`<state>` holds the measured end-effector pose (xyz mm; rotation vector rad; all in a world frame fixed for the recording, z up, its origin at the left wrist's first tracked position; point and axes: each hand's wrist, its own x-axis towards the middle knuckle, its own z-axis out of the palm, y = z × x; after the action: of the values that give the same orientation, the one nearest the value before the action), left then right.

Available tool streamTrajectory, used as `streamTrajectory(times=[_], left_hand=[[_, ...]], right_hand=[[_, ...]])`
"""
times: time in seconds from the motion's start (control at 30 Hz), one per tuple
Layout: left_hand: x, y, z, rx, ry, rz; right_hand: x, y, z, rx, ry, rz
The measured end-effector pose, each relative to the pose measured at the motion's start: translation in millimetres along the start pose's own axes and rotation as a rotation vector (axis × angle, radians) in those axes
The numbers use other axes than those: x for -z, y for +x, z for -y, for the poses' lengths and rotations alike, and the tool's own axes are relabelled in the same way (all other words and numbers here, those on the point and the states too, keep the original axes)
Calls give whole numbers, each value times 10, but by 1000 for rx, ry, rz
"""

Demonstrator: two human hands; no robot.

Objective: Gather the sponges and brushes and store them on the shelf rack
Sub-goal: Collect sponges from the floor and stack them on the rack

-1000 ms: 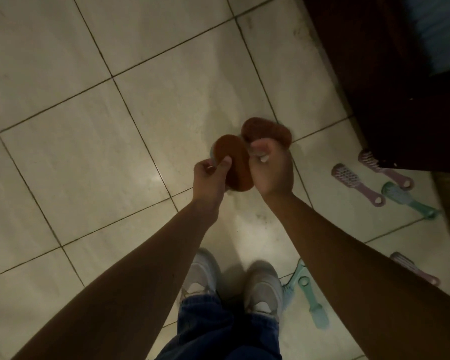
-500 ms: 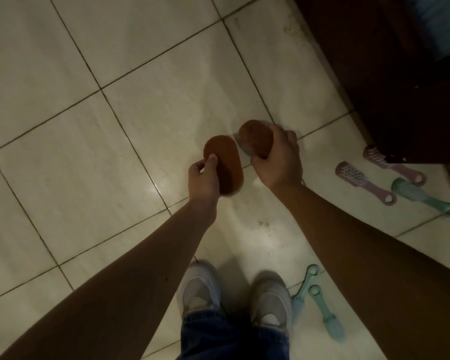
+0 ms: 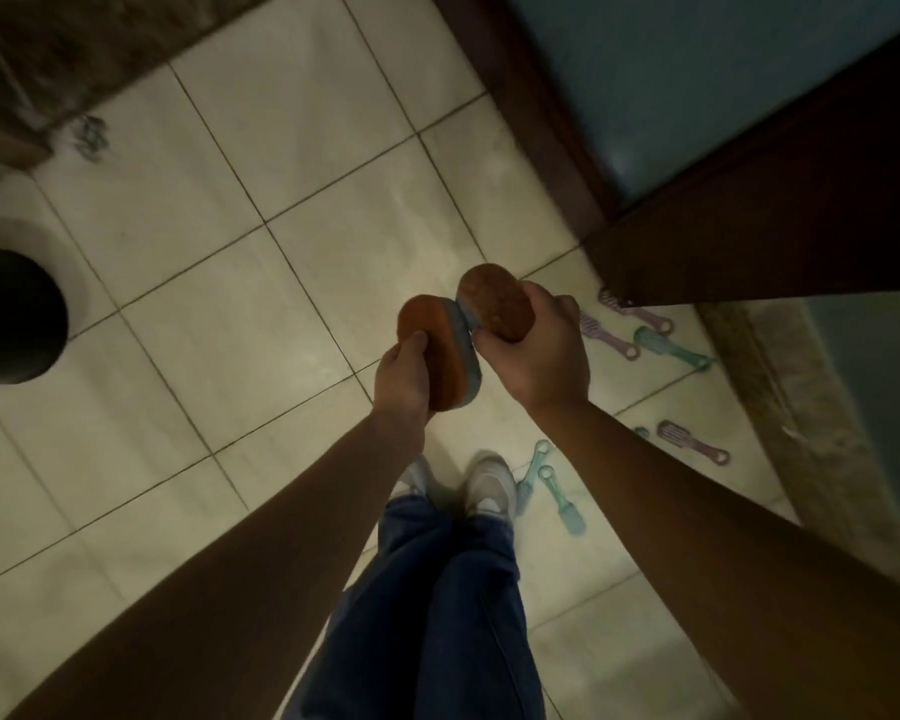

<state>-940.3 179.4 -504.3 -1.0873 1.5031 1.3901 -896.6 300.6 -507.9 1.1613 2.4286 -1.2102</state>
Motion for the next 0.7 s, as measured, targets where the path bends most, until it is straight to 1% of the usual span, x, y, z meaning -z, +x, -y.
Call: streamTrajectory(times=[0.07, 0.2, 0.3, 0.4, 0.57, 0.7], left_hand=[[2, -414, -134, -4, -9, 63], [23, -1224, -408, -62, 52, 110], [72, -1854, -541, -125, 88, 115], [120, -2438, -608, -166, 141, 100], [196, -3292, -692, -215, 247, 116], [226, -3795, -679, -282, 360, 141]], right_hand=[[307, -202, 263, -1, 2, 6], [879, -606, 753, 29, 42, 16], [1300, -958, 1055, 69, 82, -4], [1730, -1332, 1320, 95, 67, -25], [2375, -1916, 1665, 117, 24, -56], [2768, -2350, 1744, 139, 35, -141]])
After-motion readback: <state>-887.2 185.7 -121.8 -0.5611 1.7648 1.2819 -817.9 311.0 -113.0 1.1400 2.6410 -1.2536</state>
